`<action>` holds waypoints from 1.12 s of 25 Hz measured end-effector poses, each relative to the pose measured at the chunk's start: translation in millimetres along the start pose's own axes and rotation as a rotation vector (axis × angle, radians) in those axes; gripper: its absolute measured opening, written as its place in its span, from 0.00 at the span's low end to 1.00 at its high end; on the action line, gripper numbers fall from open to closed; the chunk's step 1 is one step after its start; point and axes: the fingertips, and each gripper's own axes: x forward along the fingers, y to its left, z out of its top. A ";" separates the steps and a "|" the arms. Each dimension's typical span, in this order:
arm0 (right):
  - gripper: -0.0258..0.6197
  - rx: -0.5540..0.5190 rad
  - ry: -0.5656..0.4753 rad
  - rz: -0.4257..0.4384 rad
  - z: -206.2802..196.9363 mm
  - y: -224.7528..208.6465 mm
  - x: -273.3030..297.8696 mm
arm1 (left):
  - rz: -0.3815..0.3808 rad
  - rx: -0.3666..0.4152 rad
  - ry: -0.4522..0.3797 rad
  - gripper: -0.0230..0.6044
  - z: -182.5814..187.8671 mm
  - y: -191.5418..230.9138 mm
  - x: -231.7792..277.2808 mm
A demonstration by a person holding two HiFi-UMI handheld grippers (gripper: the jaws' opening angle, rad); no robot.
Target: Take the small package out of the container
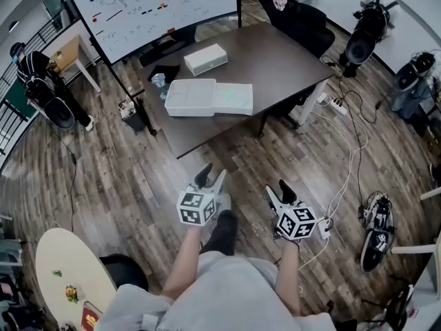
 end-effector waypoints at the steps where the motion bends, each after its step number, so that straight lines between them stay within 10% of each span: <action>1: 0.41 0.003 0.004 0.003 4.1 -3.5 12.9 | 0.005 -0.002 0.004 0.32 3.8 9.8 10.4; 28: 0.41 -0.059 0.218 0.038 104.4 -79.1 348.2 | 0.025 -0.075 0.105 0.32 77.1 244.5 251.7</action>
